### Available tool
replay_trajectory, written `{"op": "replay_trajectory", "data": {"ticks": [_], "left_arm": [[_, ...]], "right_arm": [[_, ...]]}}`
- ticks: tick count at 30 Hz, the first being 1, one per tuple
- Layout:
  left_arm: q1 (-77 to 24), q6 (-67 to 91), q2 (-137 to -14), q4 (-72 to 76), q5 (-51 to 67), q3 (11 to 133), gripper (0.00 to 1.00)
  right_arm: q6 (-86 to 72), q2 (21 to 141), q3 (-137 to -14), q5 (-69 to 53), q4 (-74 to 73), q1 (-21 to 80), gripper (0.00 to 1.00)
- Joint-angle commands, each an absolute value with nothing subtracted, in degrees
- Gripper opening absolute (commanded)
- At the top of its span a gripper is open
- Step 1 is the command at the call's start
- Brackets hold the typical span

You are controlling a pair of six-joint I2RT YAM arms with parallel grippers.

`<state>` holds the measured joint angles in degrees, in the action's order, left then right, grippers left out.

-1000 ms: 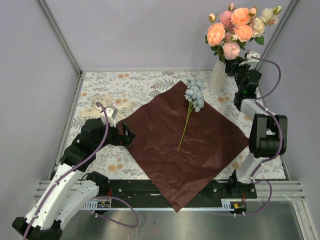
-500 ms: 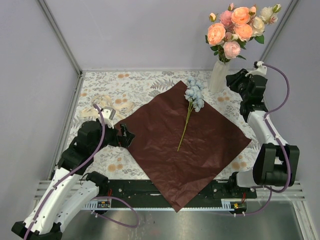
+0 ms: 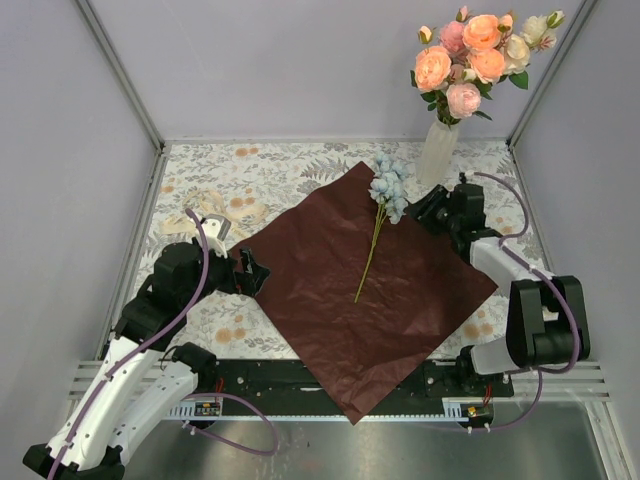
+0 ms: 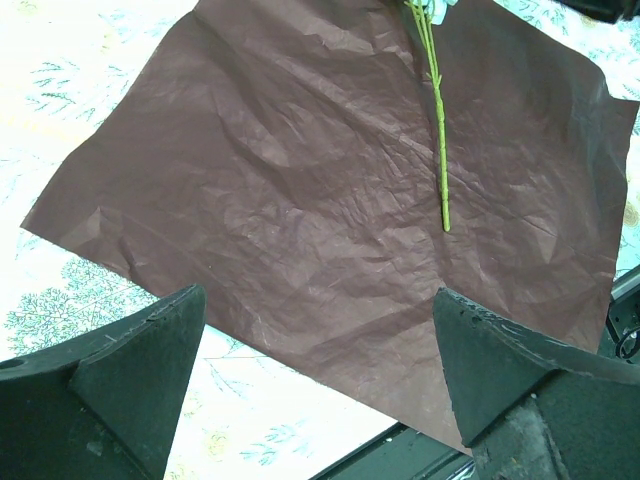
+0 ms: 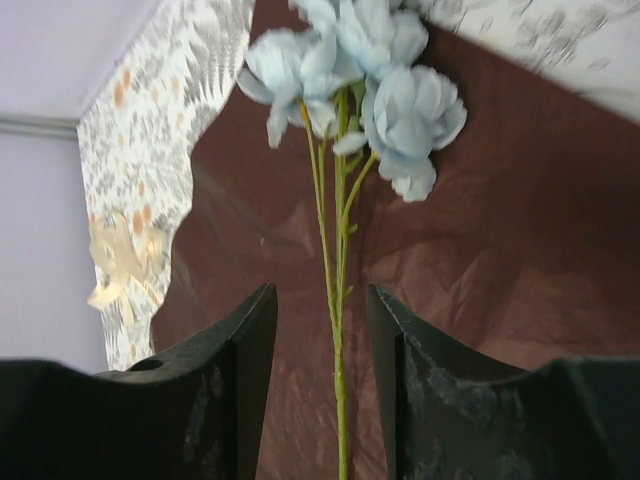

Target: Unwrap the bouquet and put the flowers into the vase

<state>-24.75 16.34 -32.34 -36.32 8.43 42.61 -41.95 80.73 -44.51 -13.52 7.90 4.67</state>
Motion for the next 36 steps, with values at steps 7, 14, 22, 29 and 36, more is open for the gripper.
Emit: {"op": "replay_trajectory", "data": {"ticks": [7,14,22,29,36], "left_arm": [[-25.0,16.3,-32.1,-33.4,9.4,42.9,0.99],[-24.9,16.3,-32.3,-33.4,9.0,42.8,0.99],[-25.0,16.3,-32.7,-33.5,9.1,42.9,0.99],[-25.0,16.3,-32.8,-33.5,9.0,43.0,0.99],[-25.0,16.3,-32.4,-33.5,8.5,42.9,0.99]], "right_arm": [[-48.2,94.3,-47.3,-17.7,18.3,10.2,0.57],[-49.2,101.8,-50.7,-18.9,21.3,11.7,0.57],[-49.7,107.6,-55.4,-19.6,21.0,12.7,0.59],[-48.1,110.0,-58.7,-16.3,17.5,13.4,0.58],[-46.1,111.5,-61.0,-14.5,15.9,13.9,0.48]]}}
